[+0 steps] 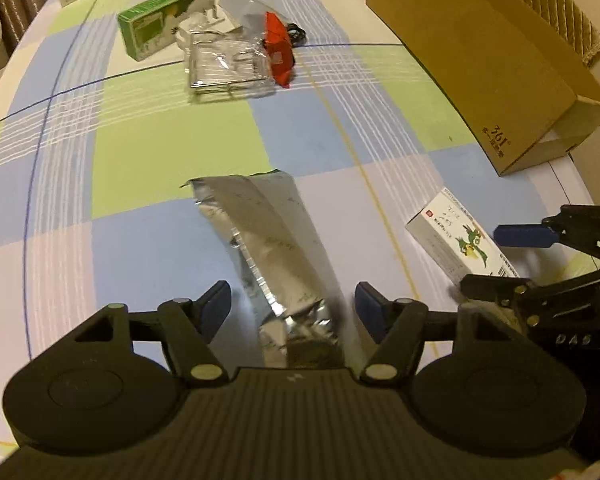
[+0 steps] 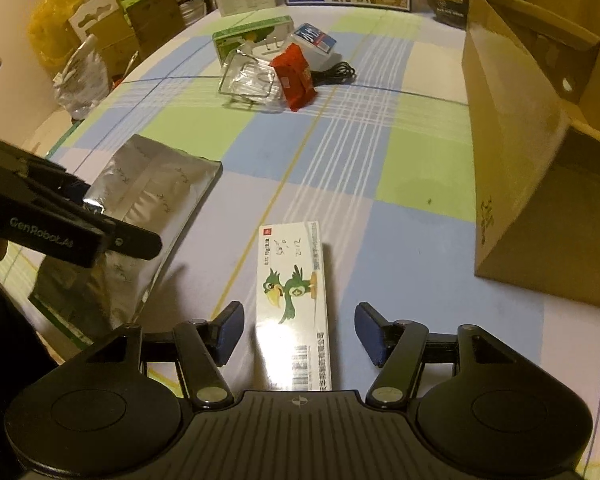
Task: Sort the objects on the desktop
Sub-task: 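Lift the foil bag and ointment box with both grippers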
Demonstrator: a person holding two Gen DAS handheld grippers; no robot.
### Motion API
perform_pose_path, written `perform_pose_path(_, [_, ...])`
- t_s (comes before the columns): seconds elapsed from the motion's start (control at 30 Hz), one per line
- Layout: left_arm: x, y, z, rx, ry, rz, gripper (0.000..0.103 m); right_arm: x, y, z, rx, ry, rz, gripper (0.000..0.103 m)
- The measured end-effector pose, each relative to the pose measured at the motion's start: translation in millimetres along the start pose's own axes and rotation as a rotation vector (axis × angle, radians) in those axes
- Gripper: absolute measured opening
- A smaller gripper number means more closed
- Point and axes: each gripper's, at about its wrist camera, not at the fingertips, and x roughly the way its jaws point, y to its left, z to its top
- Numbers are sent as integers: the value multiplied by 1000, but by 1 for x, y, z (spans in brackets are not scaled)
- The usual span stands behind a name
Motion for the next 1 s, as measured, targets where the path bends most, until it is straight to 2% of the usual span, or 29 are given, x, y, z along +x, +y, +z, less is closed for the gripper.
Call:
perform_pose_path(0.33, [18,-12,-1,48,50,36,54,6,2,-7,-51,-34,5,58])
perform_pose_path(0.7, [19,-13,-1,77,55,50,55,9,17,-12,-119,-44,-7,57])
perform_pose_path(0.8, [16,-16,-2,98,61,54,46,9,16,-12,-123,-51,-19,49])
perform_pose_path(0.9, [13,-17,-5,101,51,52,41,8,14,-12,-116,-60,-31,37])
perform_pose_path(1.0, [12,-17,-7,95,44,42,40,8,12,-12,-99,-62,-29,36])
